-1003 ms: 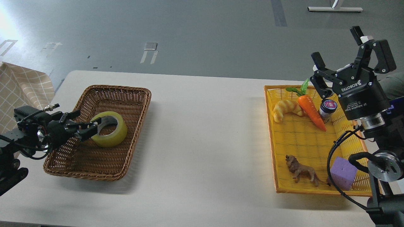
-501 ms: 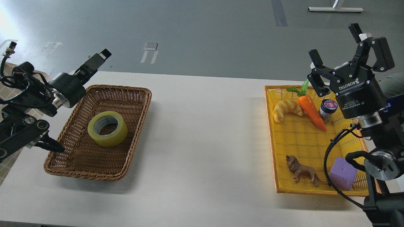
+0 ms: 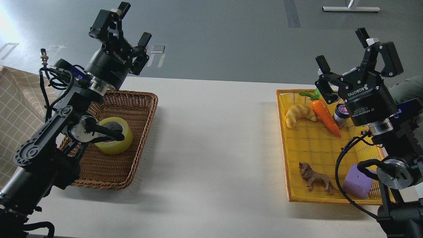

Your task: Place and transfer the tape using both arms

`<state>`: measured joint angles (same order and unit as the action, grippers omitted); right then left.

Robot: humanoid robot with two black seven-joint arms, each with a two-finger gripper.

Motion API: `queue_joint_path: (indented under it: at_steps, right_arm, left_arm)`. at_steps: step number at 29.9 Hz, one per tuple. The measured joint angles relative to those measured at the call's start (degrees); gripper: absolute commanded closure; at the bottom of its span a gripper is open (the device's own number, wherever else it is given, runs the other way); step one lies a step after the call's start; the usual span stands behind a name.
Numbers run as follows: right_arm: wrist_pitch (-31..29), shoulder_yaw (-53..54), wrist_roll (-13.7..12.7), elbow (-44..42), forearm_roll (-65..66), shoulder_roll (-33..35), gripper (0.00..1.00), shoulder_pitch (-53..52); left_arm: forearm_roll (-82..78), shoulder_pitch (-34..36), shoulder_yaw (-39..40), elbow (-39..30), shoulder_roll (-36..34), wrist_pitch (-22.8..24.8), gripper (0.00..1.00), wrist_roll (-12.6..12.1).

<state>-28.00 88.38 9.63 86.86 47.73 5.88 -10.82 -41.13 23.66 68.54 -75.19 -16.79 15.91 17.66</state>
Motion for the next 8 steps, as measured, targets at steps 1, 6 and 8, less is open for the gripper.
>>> queue_joint_path:
  at_steps: [1,6,8]
  right_arm:
    - [0.0,0.2,0.0,0.0,0.0,-0.3,0.0,-0.1]
    - [0.0,1.7,0.2,-0.6,0.0,-2.5,0.0,-0.4]
    - [0.3,1.9,0.2,-0.6,0.0,-3.3,0.0,-0.6]
  left_arm:
    - [0.2,-0.4,0.6,0.0,1.2,1.1,0.02,0.1]
    - [0.5,-1.1,2.5,-0.6,6.4,4.8,0.02,0.6]
    - [0.5,-1.1,2.2,-1.7,7.5,6.0,0.02,0.6]
